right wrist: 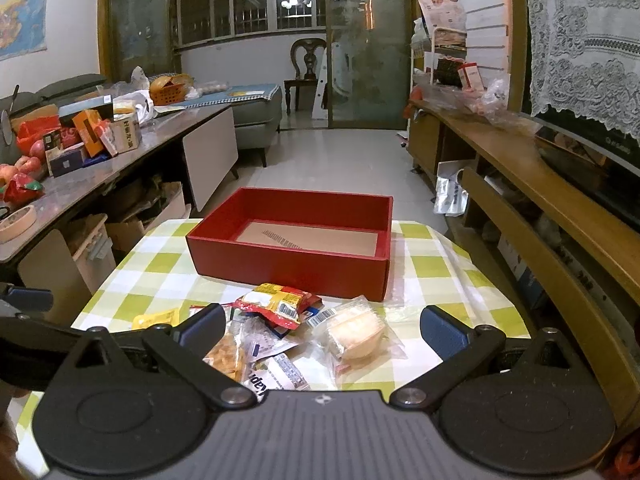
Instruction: Organize snacks
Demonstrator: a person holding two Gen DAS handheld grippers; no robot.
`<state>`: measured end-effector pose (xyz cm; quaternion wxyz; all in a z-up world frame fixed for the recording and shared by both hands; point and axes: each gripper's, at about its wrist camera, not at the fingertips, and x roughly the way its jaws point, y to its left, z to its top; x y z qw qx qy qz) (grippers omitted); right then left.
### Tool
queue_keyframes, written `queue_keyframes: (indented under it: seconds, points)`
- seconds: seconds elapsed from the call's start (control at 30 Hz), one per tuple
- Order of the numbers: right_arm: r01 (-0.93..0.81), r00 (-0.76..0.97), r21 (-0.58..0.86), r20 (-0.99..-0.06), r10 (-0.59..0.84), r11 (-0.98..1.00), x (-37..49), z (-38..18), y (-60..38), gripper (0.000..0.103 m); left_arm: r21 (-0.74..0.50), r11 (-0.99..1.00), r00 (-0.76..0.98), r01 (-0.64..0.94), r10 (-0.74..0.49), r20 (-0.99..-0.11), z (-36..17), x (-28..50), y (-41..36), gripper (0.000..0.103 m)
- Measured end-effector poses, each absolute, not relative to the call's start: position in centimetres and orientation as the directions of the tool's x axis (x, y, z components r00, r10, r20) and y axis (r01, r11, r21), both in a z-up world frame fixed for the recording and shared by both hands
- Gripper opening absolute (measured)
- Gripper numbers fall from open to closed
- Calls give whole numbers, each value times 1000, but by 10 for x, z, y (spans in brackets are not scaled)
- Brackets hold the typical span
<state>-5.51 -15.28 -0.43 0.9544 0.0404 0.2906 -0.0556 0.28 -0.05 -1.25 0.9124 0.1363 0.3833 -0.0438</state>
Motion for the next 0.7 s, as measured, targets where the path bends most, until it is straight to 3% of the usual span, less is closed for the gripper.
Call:
queue_keyframes:
  seconds: [0.7]
  points:
    - [137, 805, 30, -586, -93, 990, -51, -10, -152, 103, 210, 960, 691, 187, 23, -722, -14, 3, 0, 103]
